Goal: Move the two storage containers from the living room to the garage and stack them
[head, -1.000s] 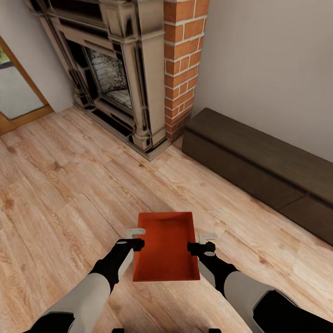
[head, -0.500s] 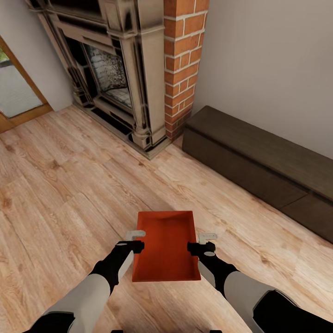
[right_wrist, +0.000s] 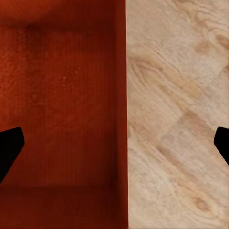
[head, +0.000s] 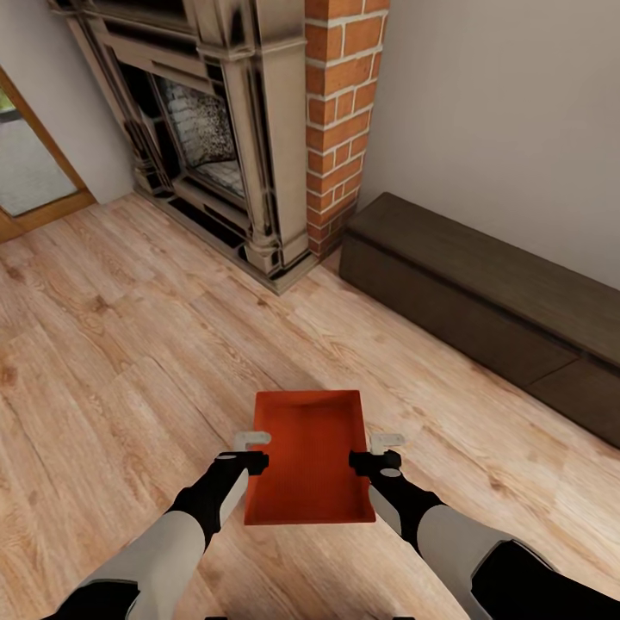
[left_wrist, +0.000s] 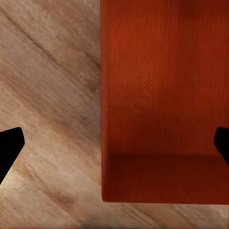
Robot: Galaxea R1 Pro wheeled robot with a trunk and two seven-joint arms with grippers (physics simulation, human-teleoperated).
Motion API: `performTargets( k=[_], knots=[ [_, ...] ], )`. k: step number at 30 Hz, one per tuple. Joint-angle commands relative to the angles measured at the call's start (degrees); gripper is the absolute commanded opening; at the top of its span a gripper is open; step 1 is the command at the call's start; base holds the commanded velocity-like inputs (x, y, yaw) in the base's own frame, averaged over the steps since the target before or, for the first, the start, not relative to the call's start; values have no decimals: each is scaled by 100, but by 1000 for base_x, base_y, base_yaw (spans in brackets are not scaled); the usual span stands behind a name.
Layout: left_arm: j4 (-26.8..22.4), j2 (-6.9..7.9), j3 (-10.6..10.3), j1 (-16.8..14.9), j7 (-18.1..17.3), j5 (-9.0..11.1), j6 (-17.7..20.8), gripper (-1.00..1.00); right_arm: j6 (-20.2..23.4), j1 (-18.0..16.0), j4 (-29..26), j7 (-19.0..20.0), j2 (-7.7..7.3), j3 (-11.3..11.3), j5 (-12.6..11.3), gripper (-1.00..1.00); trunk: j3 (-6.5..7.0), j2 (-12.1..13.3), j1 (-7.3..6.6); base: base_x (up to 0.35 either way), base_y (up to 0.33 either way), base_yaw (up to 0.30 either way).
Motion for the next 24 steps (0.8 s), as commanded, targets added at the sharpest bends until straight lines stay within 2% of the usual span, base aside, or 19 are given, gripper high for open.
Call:
performTargets(
  k=[1, 24],
  knots=[
    [-10, -2, 11, 0, 11, -14, 33, 100, -24, -4, 3, -21, 0, 48, -62, 100, -22, -43, 22, 0, 0, 0],
    [-9, -1, 11, 0, 11, -14, 30, 100, -24, -4, 3, -21, 0, 48, -63, 100, -434, -966, 527, 0, 0, 0]
  ],
)
